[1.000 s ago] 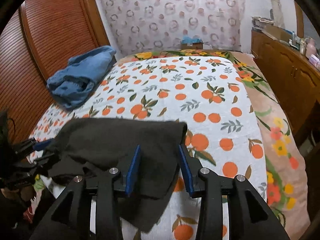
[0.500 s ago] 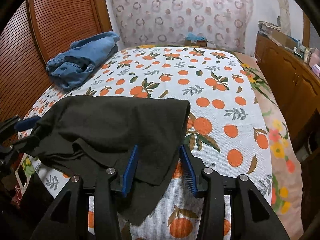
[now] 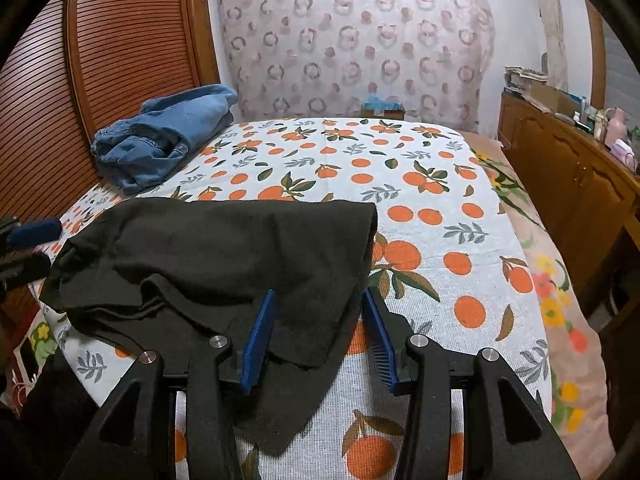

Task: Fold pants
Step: 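Grasp the dark garment edge with the left gripper and fold it over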

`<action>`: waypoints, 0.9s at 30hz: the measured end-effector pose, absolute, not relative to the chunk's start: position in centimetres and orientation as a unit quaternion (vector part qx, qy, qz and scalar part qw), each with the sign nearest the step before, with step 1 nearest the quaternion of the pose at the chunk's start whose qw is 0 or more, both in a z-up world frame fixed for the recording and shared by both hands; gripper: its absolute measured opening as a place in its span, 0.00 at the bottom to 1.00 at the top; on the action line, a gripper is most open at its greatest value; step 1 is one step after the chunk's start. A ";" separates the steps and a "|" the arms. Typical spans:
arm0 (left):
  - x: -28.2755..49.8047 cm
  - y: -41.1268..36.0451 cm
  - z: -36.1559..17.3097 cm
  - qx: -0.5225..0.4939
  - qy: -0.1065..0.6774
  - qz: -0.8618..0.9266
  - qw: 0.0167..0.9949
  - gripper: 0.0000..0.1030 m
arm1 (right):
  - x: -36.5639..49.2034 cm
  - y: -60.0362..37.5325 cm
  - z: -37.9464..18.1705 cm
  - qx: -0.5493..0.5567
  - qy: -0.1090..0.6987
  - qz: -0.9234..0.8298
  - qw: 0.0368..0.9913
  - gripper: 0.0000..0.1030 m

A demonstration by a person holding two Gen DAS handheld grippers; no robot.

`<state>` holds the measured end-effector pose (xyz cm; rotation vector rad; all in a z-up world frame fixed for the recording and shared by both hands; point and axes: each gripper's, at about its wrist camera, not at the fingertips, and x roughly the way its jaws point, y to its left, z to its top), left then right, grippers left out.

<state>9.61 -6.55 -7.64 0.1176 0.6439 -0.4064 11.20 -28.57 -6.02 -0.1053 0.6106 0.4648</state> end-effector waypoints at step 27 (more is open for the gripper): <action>8.7 -6.1 -9.3 0.073 0.351 -0.208 0.910 0.05 | 11.5 -29.0 -5.8 -0.053 0.304 0.241 0.920 0.46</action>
